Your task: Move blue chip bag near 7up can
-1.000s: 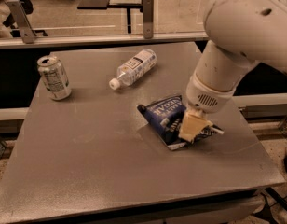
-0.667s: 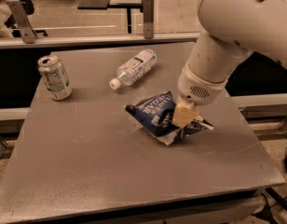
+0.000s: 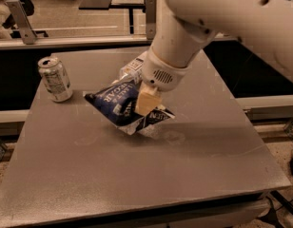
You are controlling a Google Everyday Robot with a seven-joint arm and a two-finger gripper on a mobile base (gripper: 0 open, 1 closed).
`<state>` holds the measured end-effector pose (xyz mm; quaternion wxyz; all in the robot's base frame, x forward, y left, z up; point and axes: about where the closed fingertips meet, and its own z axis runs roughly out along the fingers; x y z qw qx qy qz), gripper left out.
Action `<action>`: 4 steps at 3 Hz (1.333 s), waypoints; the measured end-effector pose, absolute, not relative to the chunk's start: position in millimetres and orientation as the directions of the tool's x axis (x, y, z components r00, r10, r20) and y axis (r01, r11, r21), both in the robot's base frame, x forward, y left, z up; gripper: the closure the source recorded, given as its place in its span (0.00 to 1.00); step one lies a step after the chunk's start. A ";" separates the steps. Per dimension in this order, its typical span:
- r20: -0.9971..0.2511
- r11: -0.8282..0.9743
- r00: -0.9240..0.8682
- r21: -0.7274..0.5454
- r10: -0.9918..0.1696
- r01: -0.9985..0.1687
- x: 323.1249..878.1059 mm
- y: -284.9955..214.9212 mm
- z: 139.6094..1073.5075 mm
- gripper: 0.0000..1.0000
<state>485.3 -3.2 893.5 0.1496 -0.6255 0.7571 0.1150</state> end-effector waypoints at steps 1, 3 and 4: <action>-0.399 0.150 -0.137 -0.001 -0.907 -0.989 493.9 25.4 891.2 1.00; -0.430 0.056 -0.060 0.022 -0.901 -0.998 505.0 82.6 883.1 1.00; -0.432 0.021 -0.028 0.021 -0.901 -1.000 510.9 108.6 884.0 0.71</action>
Offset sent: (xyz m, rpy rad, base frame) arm 0.0237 0.0975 -0.0137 0.0868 0.0285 0.1558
